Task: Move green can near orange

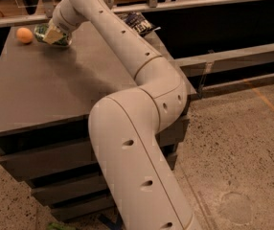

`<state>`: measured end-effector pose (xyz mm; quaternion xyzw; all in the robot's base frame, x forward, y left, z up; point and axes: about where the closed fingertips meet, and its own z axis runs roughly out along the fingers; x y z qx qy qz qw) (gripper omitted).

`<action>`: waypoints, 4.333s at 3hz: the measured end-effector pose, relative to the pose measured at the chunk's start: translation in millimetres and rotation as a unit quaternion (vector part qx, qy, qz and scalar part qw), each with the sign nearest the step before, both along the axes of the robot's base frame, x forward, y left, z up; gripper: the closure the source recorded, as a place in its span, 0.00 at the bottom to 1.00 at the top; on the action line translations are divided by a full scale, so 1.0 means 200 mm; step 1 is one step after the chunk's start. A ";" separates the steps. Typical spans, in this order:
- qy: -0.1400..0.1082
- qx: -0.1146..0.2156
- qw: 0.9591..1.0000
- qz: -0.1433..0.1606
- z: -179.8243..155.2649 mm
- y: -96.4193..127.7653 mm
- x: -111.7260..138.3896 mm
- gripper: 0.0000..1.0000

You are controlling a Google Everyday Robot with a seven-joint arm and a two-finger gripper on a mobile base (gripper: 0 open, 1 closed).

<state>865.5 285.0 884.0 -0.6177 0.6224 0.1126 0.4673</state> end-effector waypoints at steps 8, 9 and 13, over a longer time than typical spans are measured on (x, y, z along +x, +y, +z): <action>0.035 0.010 0.999 0.006 -0.05 -0.01 0.01 0.00; 0.059 0.069 0.996 -0.017 0.02 -0.14 0.05 0.00; 0.091 0.145 0.976 -0.137 0.15 -0.75 0.15 0.00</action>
Offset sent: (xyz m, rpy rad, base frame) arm 0.0150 0.0046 0.0001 -0.0412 0.0191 0.0365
